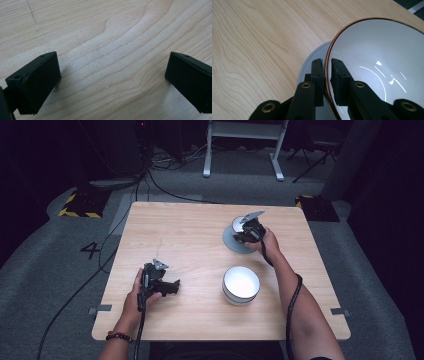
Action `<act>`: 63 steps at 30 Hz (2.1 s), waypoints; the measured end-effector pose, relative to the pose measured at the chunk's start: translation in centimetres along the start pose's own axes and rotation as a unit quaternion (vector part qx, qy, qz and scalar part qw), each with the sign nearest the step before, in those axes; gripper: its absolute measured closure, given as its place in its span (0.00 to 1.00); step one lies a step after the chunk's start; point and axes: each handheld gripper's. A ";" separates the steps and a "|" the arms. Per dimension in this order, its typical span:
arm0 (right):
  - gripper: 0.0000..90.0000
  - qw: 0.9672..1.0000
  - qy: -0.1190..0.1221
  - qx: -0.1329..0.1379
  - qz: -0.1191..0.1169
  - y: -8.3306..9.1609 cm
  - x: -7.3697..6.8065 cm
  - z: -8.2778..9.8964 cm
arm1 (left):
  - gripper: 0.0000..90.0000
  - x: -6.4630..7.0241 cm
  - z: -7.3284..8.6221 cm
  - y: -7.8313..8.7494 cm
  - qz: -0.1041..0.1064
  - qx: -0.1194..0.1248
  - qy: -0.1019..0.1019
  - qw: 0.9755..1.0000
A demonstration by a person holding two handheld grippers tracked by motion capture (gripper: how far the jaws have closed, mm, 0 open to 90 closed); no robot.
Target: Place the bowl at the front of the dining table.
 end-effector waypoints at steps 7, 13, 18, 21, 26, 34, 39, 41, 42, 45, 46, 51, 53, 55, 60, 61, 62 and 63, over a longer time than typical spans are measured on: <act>0.89 1.000 0.000 0.007 -0.004 0.0 -0.2 0.0 | 0.00 0.0 0.0 0.0 0.000 0.000 0.000 1.000; 0.88 1.000 -0.004 0.011 -0.009 0.2 -0.2 0.1 | 0.00 0.0 0.0 0.0 0.000 0.000 0.000 1.000; 0.87 1.000 -0.004 0.009 -0.006 0.1 -0.2 0.1 | 0.00 0.0 0.0 0.0 0.000 0.000 0.000 1.000; 0.86 1.000 -0.001 0.006 -0.005 0.2 -0.1 0.1 | 0.00 0.0 0.0 0.0 0.000 0.000 0.000 1.000; 0.86 1.000 -0.004 0.005 -0.005 0.3 -0.1 0.2 | 0.00 0.0 0.0 0.0 0.000 0.000 0.000 1.000; 0.84 1.000 0.003 0.008 -0.008 0.8 -0.3 0.2 | 0.00 0.0 0.0 0.0 0.000 0.000 0.000 1.000; 0.83 1.000 0.001 0.007 -0.008 1.0 -0.5 0.3 | 0.00 0.0 0.0 0.0 0.000 0.000 0.000 1.000; 0.82 1.000 0.005 0.006 -0.007 1.1 -0.5 0.3 | 0.00 0.0 0.0 0.0 0.000 0.000 0.000 1.000; 0.81 1.000 0.004 0.003 -0.005 1.2 -0.5 0.3 | 0.00 0.0 0.0 0.0 0.000 0.000 0.000 1.000; 0.81 1.000 0.004 0.005 -0.004 1.3 -0.5 0.4 | 0.00 0.0 0.0 0.0 0.000 0.000 0.000 1.000; 0.81 1.000 0.004 0.006 -0.005 1.3 -0.5 0.5 | 0.00 0.0 0.0 0.0 0.000 0.000 0.000 1.000; 0.79 1.000 0.007 0.013 -0.006 1.7 -0.6 0.6 | 0.00 0.0 0.0 0.0 0.000 0.000 0.000 1.000; 0.78 1.000 0.006 0.010 -0.005 1.8 -0.8 0.6 | 0.00 0.0 0.0 0.0 0.000 0.000 0.000 1.000; 0.78 1.000 0.007 0.012 -0.003 1.9 -0.9 0.6 | 0.00 0.0 0.0 0.0 0.000 0.000 0.000 1.000; 0.76 1.000 0.010 0.012 -0.006 2.1 -1.2 0.6 | 0.00 0.0 0.0 0.0 0.000 0.000 0.000 1.000; 0.75 1.000 0.013 0.010 -0.004 2.1 -1.3 0.6 | 0.00 0.0 0.0 0.0 0.000 0.000 0.000 1.000; 0.75 1.000 0.016 0.009 -0.004 2.2 -1.3 0.6 | 0.00 0.0 0.0 0.0 0.000 0.000 0.000 1.000; 0.74 1.000 0.014 0.011 -0.004 2.3 -1.4 0.6 | 0.00 0.0 0.0 0.0 0.000 0.000 0.000 1.000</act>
Point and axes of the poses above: each handheld gripper's, and its own axes: y roughly backward along the jaws, z roughly out of its underside, x roughly to its right, and after that the axes turned 14 degrees about -z, right-handed
